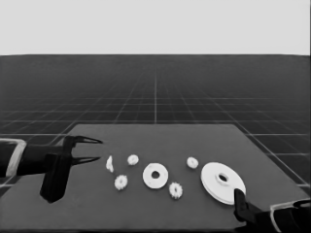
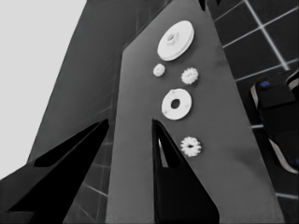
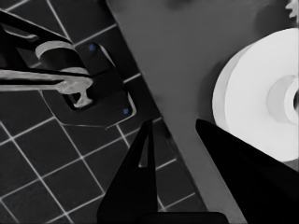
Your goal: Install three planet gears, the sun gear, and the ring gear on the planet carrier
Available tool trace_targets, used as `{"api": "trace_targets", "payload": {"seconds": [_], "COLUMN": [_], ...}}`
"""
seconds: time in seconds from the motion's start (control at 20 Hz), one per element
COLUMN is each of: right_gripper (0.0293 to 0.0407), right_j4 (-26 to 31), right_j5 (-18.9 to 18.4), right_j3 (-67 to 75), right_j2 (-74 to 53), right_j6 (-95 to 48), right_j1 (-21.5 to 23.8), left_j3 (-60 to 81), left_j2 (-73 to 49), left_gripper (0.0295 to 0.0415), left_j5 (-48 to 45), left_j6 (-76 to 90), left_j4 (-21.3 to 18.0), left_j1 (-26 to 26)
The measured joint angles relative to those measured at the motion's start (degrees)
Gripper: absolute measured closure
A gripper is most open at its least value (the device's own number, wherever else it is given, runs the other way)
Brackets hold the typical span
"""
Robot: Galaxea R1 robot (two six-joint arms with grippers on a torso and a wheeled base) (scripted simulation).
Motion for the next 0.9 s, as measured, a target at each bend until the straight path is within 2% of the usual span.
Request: {"api": "trace_targets", "payload": {"seconds": [0.05, 0.1, 0.15, 0.2, 0.25, 0.3, 0.35, 0.4, 0.45, 0.5, 0.6, 0.7, 0.8, 0.9], "right_gripper": [0.0407, 0.0392, 0.0363, 0.0332, 0.032, 0.0317, 0.0316, 0.0315, 0.0315, 0.0315, 0.0315, 0.0315, 0.0315, 0.0315], "right_j4": [4.3, 2.6, 1.5, 0.9, 0.5, 0.3, 0.2, 0.1, 0.1, 0.1, 0.0, 0.0, 0.0, 0.0], "right_j5": [1.3, 0.8, 0.4, 0.3, 0.1, 0.1, 0.0, 0.0, 0.0, 0.0, 0.0, 0.0, 0.0, 0.0], "right_j3": [3.0, 1.7, 0.9, 0.4, 0.2, 0.0, 0.0, -0.1, -0.1, -0.1, -0.2, -0.2, -0.2, -0.2], "right_j2": [0.8, 0.5, 0.3, 0.1, 0.1, 0.0, 0.0, 0.0, 0.0, 0.0, 0.0, 0.0, 0.0, 0.0], "right_j6": [-0.2, -0.1, -0.1, 0.0, 0.0, 0.0, 0.0, 0.0, 0.0, 0.0, 0.0, 0.0, 0.0, 0.0], "right_j1": [-3.1, -1.9, -1.3, -0.9, -0.6, -0.5, -0.4, -0.4, -0.4, -0.3, -0.3, -0.3, -0.3, -0.3], "left_j3": [4.1, 2.5, 1.4, 0.9, -6.7, -21.6, -39.1, -53.2, -63.6, -70.9, -79.2, -82.8, -89.3, -93.2], "left_j2": [-0.2, -0.1, -0.1, -0.1, 17.7, 37.5, 47.1, 52.2, 55.8, 58.4, 61.4, 62.8, 65.2, 66.8], "left_gripper": [0.0415, 0.0414, 0.0396, 0.0364, 0.0333, 0.0311, 0.0308, 0.0315, 0.0321, 0.0324, 0.0326, 0.0326, 0.0326, 0.0326], "left_j5": [2.8, 1.7, 1.0, 0.6, 25.1, 47.8, 50.3, 48.3, 47.0, 46.5, 46.3, 46.3, 42.2, 40.3], "left_j6": [-0.1, -0.1, -0.1, 0.0, -27.9, -56.5, -72.2, -77.3, -78.4, -78.1, -76.7, -75.8, -72.9, -71.1], "left_j4": [-4.2, -2.5, -1.5, -0.9, 26.7, 24.8, 11.7, 2.8, -2.8, -6.1, -9.4, -10.6, -5.8, -4.7], "left_j1": [4.0, 2.6, 1.6, 1.1, 14.6, 17.5, 17.3, 17.3, 17.5, 17.7, 18.0, 18.1, 24.6, 27.0]}}
